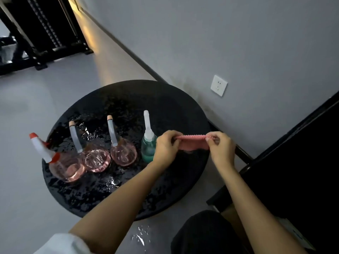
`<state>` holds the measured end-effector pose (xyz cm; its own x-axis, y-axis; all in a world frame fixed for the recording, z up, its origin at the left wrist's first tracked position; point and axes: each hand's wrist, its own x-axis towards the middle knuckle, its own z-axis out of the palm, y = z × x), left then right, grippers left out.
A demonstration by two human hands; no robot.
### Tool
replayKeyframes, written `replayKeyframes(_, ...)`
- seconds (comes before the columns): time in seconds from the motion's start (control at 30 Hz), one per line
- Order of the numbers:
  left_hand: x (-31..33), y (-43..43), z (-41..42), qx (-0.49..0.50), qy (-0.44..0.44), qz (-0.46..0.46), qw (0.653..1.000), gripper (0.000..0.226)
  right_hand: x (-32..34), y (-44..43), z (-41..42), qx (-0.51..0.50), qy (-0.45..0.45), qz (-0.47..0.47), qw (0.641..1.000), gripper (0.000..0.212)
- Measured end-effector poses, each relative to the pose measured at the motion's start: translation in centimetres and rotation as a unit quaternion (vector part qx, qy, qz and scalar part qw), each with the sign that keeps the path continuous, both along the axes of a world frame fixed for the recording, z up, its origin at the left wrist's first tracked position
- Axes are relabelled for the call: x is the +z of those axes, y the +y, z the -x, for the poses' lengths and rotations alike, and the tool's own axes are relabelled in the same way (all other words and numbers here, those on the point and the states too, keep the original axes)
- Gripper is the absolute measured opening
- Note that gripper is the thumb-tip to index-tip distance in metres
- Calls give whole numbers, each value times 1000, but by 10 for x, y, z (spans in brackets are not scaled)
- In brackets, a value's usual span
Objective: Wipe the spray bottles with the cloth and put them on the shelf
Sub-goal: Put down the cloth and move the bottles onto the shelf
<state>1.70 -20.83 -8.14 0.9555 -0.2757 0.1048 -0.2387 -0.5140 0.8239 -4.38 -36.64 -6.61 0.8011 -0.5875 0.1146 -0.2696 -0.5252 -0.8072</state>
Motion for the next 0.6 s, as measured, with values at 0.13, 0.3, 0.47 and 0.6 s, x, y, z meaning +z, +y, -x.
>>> replayKeyframes(0.13, -29, -1, 3, -11, 63, 5, 998, 31, -31, -8, 2, 17, 46, 14, 999, 11)
replayKeyframes(0.3, -64, 9, 21, -20, 113, -56, 992, 33, -66, -7, 22, 68, 145, 6, 987, 10)
replayKeyframes(0.47, -72, 16, 32, -18, 115, -62, 991, 30, -75, -3, 32, 93, 188, -8, 978, 12)
replayKeyframes(0.6, -72, 24, 37, -5, 118, -50, 992, 30, -69, 0, 36, 99, 214, -13, 972, 14)
